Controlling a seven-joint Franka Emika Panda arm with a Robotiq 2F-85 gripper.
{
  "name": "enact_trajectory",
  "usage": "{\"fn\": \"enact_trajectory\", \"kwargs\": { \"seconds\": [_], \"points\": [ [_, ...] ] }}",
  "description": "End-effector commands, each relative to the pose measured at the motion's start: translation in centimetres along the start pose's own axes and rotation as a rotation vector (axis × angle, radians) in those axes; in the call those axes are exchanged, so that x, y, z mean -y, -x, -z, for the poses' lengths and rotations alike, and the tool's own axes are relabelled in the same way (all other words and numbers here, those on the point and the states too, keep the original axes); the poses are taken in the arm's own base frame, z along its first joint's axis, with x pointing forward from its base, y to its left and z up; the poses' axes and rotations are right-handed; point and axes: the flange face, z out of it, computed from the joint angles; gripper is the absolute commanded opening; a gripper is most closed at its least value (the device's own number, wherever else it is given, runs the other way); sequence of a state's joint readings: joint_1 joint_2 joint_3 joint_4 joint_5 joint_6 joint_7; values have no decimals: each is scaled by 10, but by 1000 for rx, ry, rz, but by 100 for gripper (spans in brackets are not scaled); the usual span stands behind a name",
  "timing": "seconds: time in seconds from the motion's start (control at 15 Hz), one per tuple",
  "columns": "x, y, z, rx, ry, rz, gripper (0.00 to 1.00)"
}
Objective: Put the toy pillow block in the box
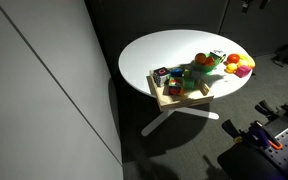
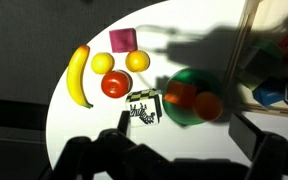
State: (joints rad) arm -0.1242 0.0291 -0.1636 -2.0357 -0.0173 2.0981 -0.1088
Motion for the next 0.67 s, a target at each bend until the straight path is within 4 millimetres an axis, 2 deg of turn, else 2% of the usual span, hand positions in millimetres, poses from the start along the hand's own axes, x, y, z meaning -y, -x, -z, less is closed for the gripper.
{"fn": "enact_trajectory", "kwargs": {
  "seconds": [0.0,0.4,0.53,0.6],
  "points": [
    [-17,-12,-21,-43,45,-20,100],
    [-38,-21,-52,-56,98,-47,100],
    [-41,-21,-56,-47,110,-52,100],
    [-37,-20,-57,-39,85,-34,100]
  ]
}}
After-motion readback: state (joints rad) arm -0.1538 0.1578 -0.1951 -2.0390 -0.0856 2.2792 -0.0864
